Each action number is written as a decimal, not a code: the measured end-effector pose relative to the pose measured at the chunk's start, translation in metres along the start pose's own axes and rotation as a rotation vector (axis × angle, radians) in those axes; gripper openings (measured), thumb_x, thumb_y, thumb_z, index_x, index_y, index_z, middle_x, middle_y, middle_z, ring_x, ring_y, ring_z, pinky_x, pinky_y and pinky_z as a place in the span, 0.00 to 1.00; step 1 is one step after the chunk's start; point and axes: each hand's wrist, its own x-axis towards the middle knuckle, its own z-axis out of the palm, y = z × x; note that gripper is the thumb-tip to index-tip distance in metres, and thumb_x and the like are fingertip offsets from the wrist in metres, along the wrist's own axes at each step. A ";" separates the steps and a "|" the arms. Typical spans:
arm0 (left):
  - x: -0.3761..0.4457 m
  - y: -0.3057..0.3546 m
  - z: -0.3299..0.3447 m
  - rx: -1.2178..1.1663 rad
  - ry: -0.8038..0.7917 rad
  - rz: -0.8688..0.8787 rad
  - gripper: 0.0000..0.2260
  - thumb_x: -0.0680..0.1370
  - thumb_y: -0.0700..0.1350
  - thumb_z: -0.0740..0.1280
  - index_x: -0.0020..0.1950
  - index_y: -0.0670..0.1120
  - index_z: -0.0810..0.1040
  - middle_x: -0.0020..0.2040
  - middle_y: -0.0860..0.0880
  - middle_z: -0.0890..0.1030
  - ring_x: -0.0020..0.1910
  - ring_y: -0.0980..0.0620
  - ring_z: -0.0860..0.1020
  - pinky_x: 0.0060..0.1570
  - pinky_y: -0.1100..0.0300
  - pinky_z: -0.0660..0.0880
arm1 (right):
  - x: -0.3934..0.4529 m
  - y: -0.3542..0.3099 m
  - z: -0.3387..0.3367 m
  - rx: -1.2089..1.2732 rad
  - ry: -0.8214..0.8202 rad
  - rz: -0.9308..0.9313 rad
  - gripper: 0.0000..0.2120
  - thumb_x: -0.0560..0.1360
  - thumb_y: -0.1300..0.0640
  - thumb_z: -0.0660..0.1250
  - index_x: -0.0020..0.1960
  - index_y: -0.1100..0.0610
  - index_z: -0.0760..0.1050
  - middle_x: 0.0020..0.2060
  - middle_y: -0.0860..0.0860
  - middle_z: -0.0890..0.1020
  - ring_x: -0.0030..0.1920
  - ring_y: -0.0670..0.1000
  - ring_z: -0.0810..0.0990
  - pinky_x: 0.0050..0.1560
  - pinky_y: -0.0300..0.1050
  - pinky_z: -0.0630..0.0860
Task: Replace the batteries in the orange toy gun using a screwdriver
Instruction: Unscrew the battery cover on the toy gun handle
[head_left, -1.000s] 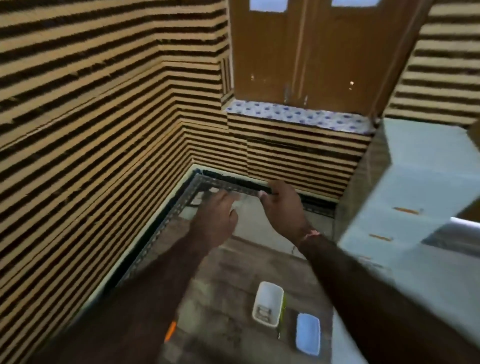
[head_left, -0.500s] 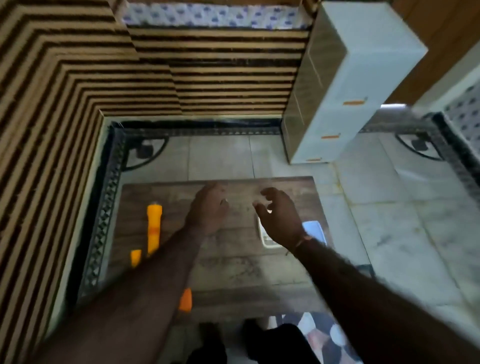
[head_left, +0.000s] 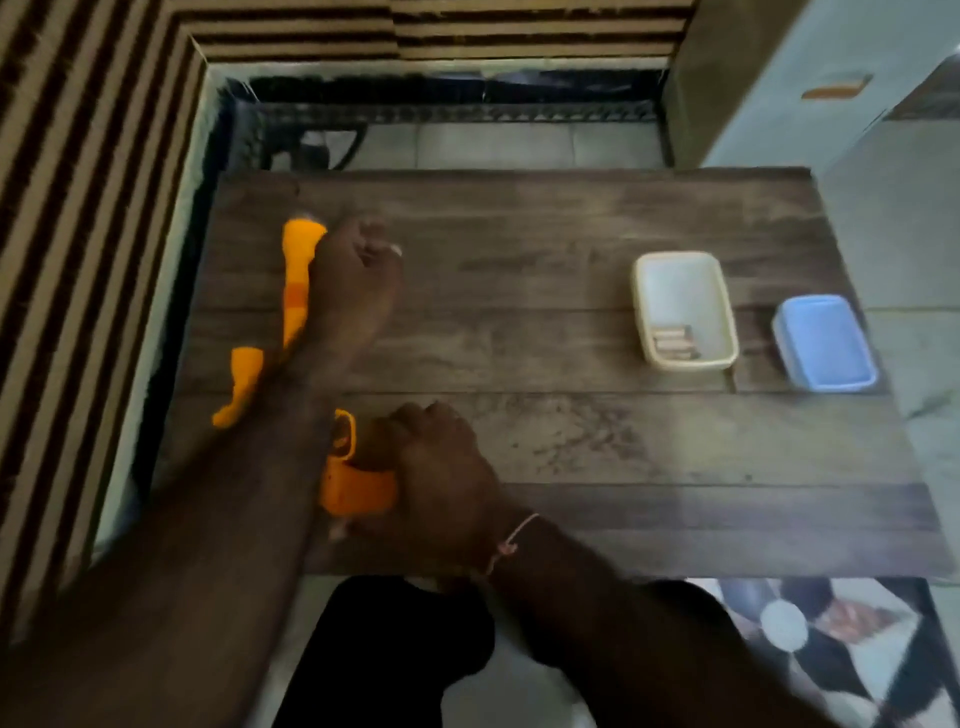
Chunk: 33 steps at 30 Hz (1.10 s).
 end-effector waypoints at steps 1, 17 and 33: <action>0.001 -0.003 -0.002 -0.009 0.002 0.020 0.12 0.78 0.38 0.66 0.61 0.40 0.78 0.47 0.49 0.79 0.43 0.58 0.76 0.39 0.77 0.69 | -0.003 -0.003 0.008 -0.050 -0.008 -0.017 0.39 0.60 0.29 0.73 0.60 0.55 0.75 0.54 0.56 0.76 0.54 0.60 0.72 0.55 0.55 0.69; -0.168 -0.022 -0.084 -0.365 0.608 0.125 0.10 0.79 0.43 0.64 0.46 0.39 0.80 0.35 0.52 0.76 0.32 0.64 0.72 0.34 0.72 0.68 | -0.080 -0.008 0.016 -0.080 0.495 -0.085 0.24 0.67 0.46 0.72 0.59 0.56 0.77 0.50 0.57 0.80 0.51 0.62 0.75 0.53 0.56 0.72; -0.219 0.014 -0.010 -1.397 -0.257 -0.249 0.13 0.77 0.47 0.66 0.59 0.44 0.77 0.52 0.44 0.84 0.51 0.48 0.83 0.52 0.51 0.77 | -0.138 -0.003 -0.046 0.233 0.525 -0.106 0.25 0.67 0.54 0.78 0.63 0.56 0.78 0.57 0.51 0.80 0.56 0.45 0.76 0.57 0.37 0.71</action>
